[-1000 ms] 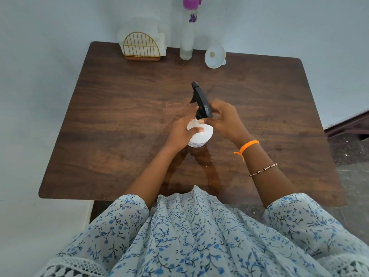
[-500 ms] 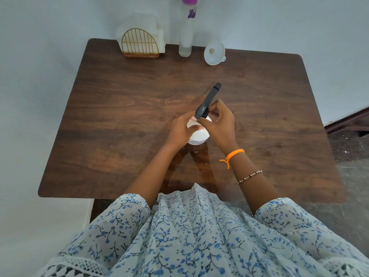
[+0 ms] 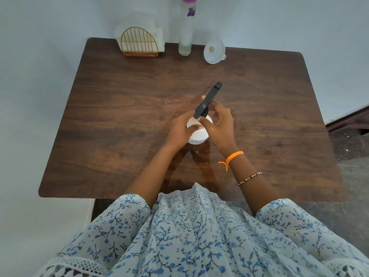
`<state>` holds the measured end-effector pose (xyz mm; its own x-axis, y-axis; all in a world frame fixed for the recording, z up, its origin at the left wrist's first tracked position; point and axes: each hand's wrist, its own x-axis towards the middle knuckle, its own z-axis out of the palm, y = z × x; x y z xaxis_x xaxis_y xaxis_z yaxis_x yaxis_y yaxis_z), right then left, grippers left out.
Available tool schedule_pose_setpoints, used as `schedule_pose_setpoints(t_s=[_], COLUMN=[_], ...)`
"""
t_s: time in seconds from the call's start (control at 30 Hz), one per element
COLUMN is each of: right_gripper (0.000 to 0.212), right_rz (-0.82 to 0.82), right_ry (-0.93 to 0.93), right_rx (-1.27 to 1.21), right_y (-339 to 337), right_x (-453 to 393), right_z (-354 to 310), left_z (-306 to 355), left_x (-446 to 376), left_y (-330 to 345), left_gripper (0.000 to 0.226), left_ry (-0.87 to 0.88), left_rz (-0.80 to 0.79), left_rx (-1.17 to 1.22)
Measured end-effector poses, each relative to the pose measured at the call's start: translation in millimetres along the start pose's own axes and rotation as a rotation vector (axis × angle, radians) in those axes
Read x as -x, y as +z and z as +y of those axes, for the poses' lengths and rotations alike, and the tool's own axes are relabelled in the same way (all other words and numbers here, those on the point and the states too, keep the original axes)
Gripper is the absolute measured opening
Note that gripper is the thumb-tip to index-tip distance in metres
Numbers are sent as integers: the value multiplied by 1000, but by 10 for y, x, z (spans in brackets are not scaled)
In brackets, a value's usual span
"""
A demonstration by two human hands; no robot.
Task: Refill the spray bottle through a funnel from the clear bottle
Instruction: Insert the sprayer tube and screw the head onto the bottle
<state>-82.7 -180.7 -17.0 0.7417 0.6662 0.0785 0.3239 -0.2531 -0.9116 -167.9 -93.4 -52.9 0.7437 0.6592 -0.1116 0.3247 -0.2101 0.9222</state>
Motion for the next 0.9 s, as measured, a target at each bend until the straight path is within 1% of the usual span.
schedule_pose_setpoints(t_s=[0.1,0.23,0.33,0.53,0.63,0.83,0.9], right_gripper=[36,29,20,32,29,35,37], right_rz=[-88,-290,-361,-275,-203,2,32], right_ry=[-102,-84,-132,-162,-161,22,57], right_rx=[44,90,138,213,196,-13,-41], right_y=[-45,-173,-188,-182,-170,66,87], right_x=[-15,-144,-221,-165,-161,-65,-45], right_z=[0,142,122,87,88,11,-20], left_z=[4,-53,-55,-38,-4,35,46], left_x=[-5,-11,-6,1,9,50,52], left_y=[-1,4,13,4,-3,-14,-24], left_gripper=[33,37,37,38,35,30,30], left_ry=[13,11,6,22,38,82,89], left_rz=[2,-16,-11,-20,-2,14,12], left_rx=[-13,-9,5,3,-12,-36,-34])
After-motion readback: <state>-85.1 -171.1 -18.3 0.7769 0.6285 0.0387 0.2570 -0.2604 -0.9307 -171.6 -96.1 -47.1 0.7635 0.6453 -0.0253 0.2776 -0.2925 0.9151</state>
